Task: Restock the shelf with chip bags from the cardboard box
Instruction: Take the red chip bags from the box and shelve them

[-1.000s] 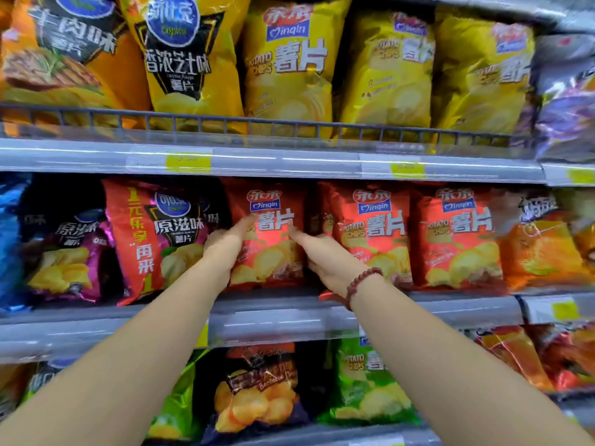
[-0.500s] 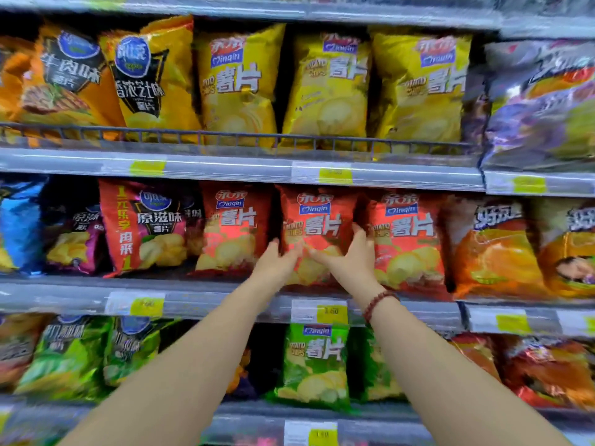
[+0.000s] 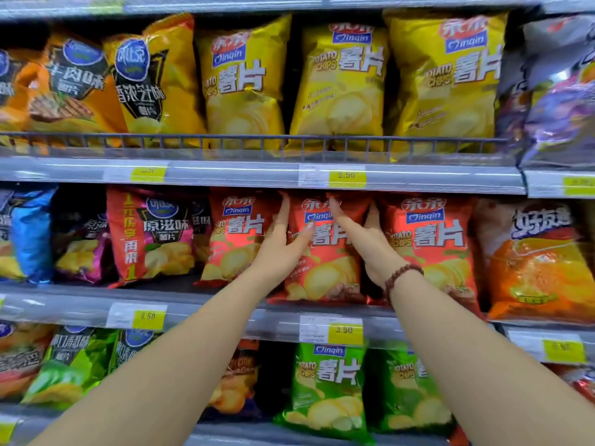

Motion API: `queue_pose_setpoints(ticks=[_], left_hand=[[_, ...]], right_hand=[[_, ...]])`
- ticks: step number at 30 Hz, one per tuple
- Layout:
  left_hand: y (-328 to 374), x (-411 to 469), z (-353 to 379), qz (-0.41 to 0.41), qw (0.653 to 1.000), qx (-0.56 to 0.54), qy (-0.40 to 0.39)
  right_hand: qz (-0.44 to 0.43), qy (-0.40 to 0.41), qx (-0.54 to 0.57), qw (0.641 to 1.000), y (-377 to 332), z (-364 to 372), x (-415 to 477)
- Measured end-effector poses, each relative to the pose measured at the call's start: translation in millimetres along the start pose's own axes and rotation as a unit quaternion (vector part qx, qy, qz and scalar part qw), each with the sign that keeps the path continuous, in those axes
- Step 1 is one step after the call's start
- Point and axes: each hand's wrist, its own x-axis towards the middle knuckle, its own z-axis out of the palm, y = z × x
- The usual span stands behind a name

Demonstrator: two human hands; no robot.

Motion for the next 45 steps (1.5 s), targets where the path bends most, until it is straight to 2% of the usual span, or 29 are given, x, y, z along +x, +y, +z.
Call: queue_pose_setpoints(ticks=[4, 8, 12, 15, 17, 20, 29, 34, 37, 40, 42, 45], left_hand=[[-1.6, 25.7, 3.4, -0.039, 0.999, 0.008, -0.006], [-4.0, 30.3, 6.3, -0.037, 0.999, 0.005, -0.031], [-9.3, 22.3, 7.6, -0.022, 0.999, -0.029, -0.039], [-20.1, 15.6, 7.5, -0.045, 0.996, -0.058, -0.045], [-25.6, 12.5, 9.3, -0.05, 0.995, -0.072, -0.043], [-26.4, 11.3, 13.9, -0.06, 0.995, -0.082, -0.013], [-22.2, 9.2, 15.5, -0.086, 0.995, -0.049, -0.008], [-6.5, -3.3, 8.8, -0.091, 0.995, 0.051, -0.004], [-3.3, -19.2, 13.4, -0.047, 0.993, 0.073, 0.086], [6.5, -36.7, 24.3, 0.067, 0.983, 0.08, 0.153], [15.2, -40.7, 34.5, 0.13, 0.979, 0.079, 0.138], [27.8, -45.8, 55.0, 0.15, 0.985, 0.039, 0.071]], right_hand=[[0.018, -0.019, -0.009, 1.0, -7.2, 6.9, 21.1], [0.066, -0.031, -0.038, 0.997, 3.2, 7.5, 28.5], [0.058, -0.025, 0.024, 0.998, 30.2, -0.7, 21.9], [0.11, -0.063, 0.064, 0.99, 48.0, -1.2, 18.2], [0.13, -0.091, 0.065, 0.985, 52.2, 1.6, 20.1], [0.151, -0.08, 0.048, 0.984, 58.3, 3.9, 29.1], [0.154, -0.08, 0.008, 0.985, 46.1, 0.0, 13.9], [0.178, -0.039, -0.012, 0.983, 48.7, -6.9, 13.2], [0.124, 0.024, -0.106, 0.986, 24.1, -7.3, -24.9], [-0.008, 0.094, -0.129, 0.987, 16.8, -22.7, -45.9], [-0.093, 0.123, -0.077, 0.985, 8.9, -35.5, -59.2], [-0.131, 0.192, -0.054, 0.971, 4.8, -68.1, -66.8]])
